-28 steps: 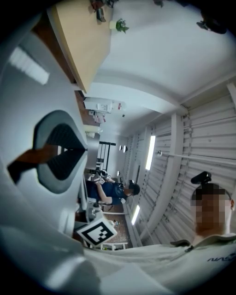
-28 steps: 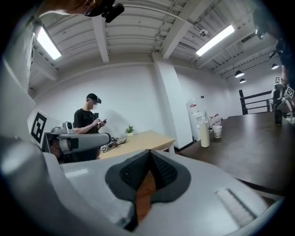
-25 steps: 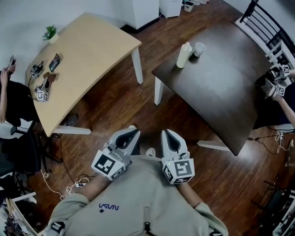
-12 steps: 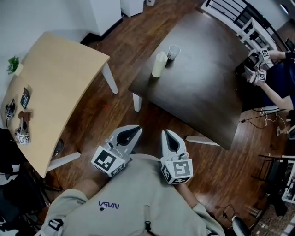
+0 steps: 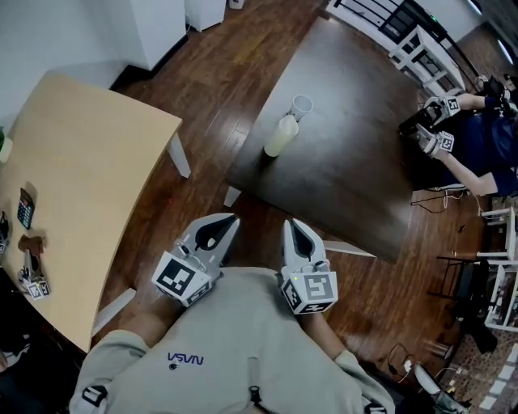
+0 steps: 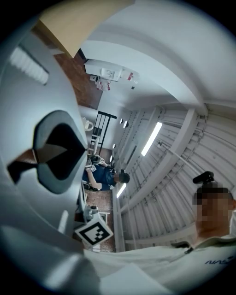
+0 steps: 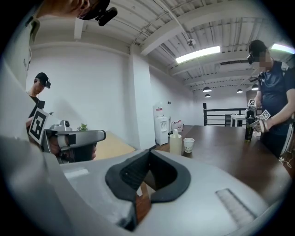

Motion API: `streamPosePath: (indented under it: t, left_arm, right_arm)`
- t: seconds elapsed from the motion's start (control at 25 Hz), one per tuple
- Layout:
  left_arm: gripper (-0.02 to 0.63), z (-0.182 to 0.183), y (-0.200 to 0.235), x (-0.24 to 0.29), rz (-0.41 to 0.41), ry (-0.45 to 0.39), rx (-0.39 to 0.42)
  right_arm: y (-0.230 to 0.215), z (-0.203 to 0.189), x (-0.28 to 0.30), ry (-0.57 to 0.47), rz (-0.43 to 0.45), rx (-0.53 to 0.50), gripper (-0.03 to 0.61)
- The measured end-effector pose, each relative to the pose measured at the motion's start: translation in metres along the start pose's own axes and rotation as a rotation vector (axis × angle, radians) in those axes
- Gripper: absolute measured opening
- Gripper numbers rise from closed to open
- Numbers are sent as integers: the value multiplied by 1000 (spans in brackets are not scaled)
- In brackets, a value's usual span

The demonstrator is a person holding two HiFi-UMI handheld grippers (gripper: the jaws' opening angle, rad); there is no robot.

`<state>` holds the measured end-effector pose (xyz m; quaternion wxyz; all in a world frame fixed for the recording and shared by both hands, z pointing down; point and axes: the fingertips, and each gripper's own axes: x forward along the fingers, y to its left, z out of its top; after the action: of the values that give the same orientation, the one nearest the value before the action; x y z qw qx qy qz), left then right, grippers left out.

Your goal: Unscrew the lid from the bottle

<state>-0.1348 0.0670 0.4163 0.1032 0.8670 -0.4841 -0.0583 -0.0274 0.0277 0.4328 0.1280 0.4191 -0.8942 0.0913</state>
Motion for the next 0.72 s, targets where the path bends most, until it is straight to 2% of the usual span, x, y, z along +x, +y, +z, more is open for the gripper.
streamPosePath:
  t: [0.28,0.44,0.72]
  left_arm:
    - [3,-1,37,-1,26,18,-9]
    - [3,-1,61,5,54,34,16]
    - [78,4,105,38,136,74,36]
  right_arm:
    - [-20,8,39,-27,-44,-32,3]
    - [-34,2,75,-21,-29,-32,99]
    - [-75,-32,151,56,18,-6,230]
